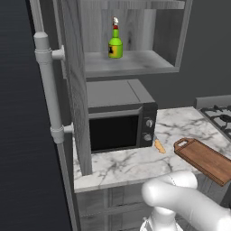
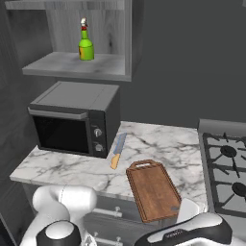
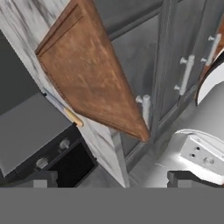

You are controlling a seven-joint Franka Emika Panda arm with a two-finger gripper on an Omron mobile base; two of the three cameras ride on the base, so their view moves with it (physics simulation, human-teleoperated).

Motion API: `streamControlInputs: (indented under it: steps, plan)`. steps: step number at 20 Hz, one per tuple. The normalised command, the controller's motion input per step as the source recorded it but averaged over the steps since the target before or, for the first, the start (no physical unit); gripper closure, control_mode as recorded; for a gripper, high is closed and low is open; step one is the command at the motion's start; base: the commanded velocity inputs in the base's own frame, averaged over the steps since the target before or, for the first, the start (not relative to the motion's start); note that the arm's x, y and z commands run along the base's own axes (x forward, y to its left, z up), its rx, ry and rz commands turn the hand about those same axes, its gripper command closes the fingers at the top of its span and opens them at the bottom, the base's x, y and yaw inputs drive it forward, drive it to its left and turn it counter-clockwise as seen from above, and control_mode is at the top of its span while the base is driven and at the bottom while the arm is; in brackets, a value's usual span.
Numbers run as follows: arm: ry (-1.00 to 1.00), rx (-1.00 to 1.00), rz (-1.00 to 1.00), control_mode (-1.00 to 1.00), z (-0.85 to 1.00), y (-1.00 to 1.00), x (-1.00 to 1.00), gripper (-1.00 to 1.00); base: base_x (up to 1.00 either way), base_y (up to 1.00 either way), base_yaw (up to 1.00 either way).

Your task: Move the cutting board and knife to the sink. Then move spray from the cabinet to the counter.

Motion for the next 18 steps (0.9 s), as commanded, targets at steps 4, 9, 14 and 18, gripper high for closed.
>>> streamControlInputs:
  steps: [4, 9, 14, 18]
  plan:
    - [-0.14, 0.00, 0.00, -1.00, -0.12, 0.01, 0.11, -1.00, 0.00, 0.00, 0.00]
    - [-0.15, 0.00, 0.00, -1.00, -0.16, 0.06, 0.13, -1.00, 0.00, 0.00, 0.00]
    - [-0.10, 0.00, 0.00, -1.00, -0.22, 0.01, 0.14, -1.00, 0.00, 0.00, 0.00]
    - [-0.11, -0.01, 0.00, -1.00, -0.26, 0.00, 0.16, -1.00, 0.00, 0.00, 0.00]
